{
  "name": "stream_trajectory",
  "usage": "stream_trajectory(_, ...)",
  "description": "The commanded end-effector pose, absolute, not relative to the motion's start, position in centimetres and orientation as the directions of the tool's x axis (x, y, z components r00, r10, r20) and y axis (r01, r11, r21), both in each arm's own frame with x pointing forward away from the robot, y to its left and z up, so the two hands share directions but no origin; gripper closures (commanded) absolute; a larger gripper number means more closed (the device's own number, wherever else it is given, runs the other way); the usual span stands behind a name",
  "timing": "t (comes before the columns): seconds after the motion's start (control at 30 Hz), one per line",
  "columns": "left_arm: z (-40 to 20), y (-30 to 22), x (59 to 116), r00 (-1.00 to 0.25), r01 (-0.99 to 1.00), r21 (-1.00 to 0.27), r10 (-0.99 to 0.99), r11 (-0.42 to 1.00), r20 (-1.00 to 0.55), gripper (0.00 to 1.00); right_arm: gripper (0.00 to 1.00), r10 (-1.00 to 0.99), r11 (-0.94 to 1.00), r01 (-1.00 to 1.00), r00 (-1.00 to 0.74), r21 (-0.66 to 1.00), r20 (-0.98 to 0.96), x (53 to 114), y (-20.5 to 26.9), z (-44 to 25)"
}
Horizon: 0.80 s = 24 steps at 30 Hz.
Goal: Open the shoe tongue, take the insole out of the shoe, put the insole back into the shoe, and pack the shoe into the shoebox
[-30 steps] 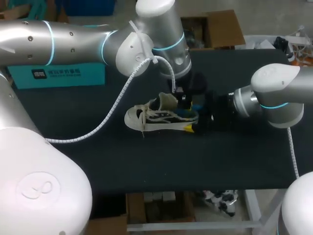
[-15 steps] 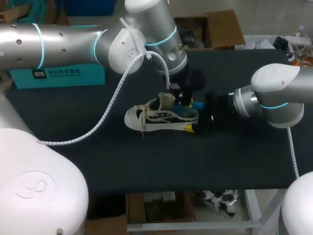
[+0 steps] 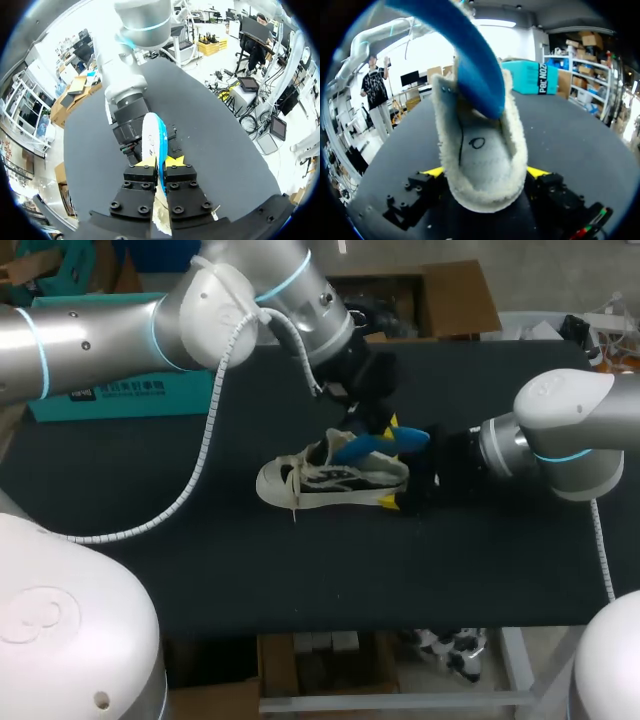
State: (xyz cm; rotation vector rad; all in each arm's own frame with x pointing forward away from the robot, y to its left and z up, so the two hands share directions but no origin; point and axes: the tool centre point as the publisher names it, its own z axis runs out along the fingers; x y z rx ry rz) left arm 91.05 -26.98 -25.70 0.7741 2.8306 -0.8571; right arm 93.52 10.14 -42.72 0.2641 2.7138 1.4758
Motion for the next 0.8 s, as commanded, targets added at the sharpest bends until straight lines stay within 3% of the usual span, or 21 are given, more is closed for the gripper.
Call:
stream_trajectory(0.03,-24.4,-27.2,91.7,-0.849,0.513,-0.563,0.480,0.648,-0.221,1.00,0.00,0.190,0.538,0.136,-0.981,0.832,0.038,92.7,9.1,-42.1)
stream_trajectory(0.8,-13.2,-30.9,89.0,-0.598,0.695,-0.698,0.677,0.172,-0.429,1.00,0.00,0.246,0.702,0.154,-0.969,0.696,-0.034,90.3,1.5,-35.2)
